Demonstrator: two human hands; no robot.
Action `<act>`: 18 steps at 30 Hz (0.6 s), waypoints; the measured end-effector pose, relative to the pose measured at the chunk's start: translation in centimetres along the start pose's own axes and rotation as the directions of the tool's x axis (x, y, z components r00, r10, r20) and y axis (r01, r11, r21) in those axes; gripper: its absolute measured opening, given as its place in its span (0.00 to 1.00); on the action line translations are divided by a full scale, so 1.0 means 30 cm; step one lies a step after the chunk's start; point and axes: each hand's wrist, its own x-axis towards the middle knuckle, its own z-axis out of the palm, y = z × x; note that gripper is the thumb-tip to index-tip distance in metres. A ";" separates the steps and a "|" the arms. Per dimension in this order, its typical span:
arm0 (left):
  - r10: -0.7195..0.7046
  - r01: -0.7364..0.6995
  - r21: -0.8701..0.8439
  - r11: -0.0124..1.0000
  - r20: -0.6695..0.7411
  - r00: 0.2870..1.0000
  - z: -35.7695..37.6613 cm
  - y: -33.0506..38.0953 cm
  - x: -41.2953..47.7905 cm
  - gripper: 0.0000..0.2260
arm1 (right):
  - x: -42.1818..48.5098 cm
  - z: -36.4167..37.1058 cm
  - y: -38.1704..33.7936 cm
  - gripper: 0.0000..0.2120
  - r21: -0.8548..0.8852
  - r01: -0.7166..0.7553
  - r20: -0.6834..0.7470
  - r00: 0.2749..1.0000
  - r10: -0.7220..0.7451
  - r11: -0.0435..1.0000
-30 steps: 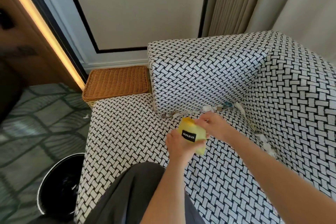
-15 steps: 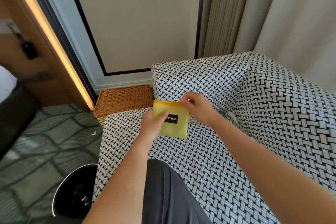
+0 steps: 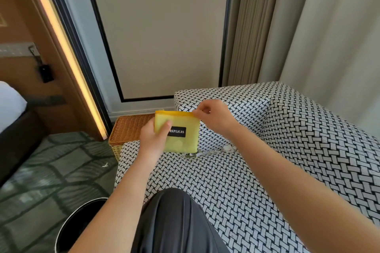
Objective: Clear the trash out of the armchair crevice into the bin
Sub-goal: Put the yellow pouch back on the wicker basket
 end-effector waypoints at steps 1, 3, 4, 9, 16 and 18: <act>0.014 -0.014 0.023 1.000 -0.003 1.000 -0.008 0.009 0.000 0.06 | -0.001 0.003 -0.007 0.07 0.015 0.005 -0.031 1.000 -0.004 1.000; 0.041 -0.041 0.078 0.996 -0.006 0.999 -0.024 0.025 -0.001 0.07 | -0.006 -0.001 -0.021 0.04 0.052 -0.007 -0.060 0.998 0.010 0.999; 0.059 -0.058 0.111 0.992 0.000 0.998 -0.032 0.030 -0.001 0.07 | -0.010 -0.006 -0.025 0.04 0.063 -0.015 -0.052 0.998 0.019 0.998; 0.145 -0.164 0.263 0.951 0.091 0.985 -0.074 0.034 -0.011 0.05 | -0.034 -0.029 -0.038 0.06 -0.064 0.015 0.053 0.999 -0.011 0.998; 0.216 -0.308 0.391 0.867 0.263 0.940 -0.070 0.051 -0.021 0.03 | -0.041 -0.034 -0.018 0.05 -0.048 0.056 0.008 0.998 -0.056 0.997; 0.247 -0.324 0.386 0.864 0.237 0.940 -0.057 0.051 -0.023 0.03 | -0.050 -0.042 -0.004 0.07 0.126 0.014 0.043 0.999 -0.019 0.992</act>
